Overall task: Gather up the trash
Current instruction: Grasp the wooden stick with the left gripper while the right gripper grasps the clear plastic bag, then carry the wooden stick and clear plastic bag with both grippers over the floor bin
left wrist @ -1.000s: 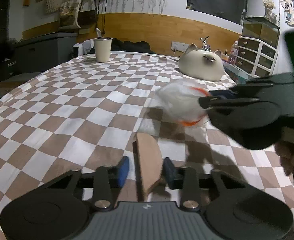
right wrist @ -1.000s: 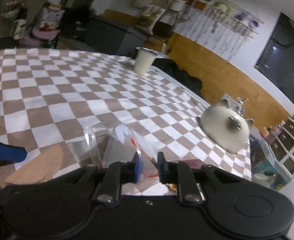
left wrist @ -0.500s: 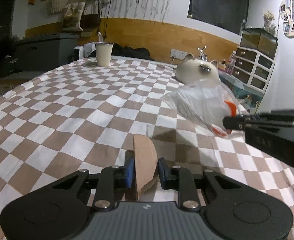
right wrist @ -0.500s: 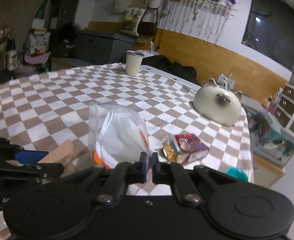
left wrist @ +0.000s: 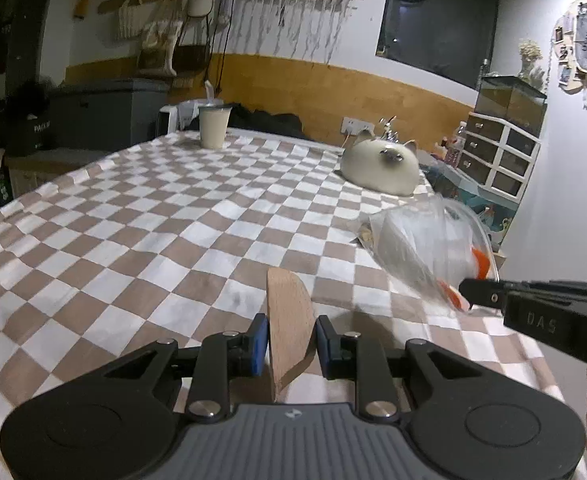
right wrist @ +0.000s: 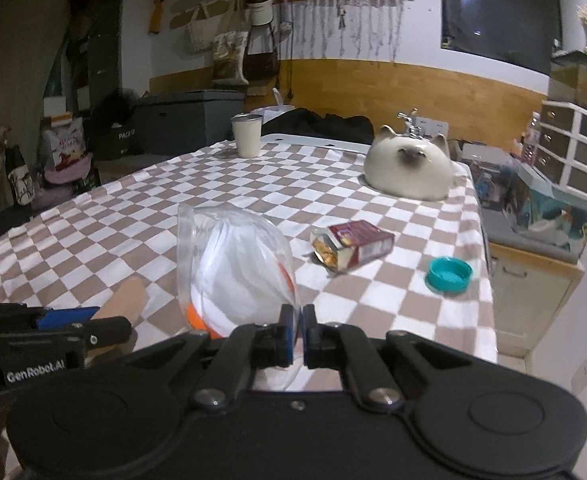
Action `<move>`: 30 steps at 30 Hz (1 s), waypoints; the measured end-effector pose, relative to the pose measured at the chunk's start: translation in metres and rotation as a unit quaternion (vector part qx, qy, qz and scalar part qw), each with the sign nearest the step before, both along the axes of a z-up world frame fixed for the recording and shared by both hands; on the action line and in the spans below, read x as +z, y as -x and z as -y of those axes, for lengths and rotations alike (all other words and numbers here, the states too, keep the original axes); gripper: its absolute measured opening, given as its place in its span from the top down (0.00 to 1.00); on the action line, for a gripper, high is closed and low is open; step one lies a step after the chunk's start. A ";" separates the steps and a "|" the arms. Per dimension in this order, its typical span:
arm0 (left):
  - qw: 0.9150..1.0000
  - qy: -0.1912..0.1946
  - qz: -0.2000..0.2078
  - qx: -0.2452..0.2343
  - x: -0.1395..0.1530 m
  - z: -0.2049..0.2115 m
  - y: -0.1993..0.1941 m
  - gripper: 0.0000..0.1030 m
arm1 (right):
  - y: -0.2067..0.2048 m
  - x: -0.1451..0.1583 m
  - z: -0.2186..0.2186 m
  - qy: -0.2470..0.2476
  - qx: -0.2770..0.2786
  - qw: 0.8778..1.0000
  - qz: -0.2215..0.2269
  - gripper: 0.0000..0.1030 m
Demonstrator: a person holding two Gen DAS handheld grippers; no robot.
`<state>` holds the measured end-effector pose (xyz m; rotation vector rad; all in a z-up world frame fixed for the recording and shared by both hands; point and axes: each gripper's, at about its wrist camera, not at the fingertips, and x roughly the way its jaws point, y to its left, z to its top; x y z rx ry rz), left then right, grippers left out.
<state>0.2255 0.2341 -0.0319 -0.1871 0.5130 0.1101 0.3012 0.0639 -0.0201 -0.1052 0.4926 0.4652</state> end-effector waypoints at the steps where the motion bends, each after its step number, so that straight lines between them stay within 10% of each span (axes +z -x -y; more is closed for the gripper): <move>1: 1.000 0.000 0.003 -0.001 0.003 0.003 0.005 0.74 | 0.004 0.001 0.004 -0.004 -0.002 1.000 -0.001 0.96; 30: 0.999 -0.032 0.022 -0.013 0.030 0.099 0.085 0.74 | 0.113 0.021 0.133 -0.075 -0.053 0.996 0.023 0.96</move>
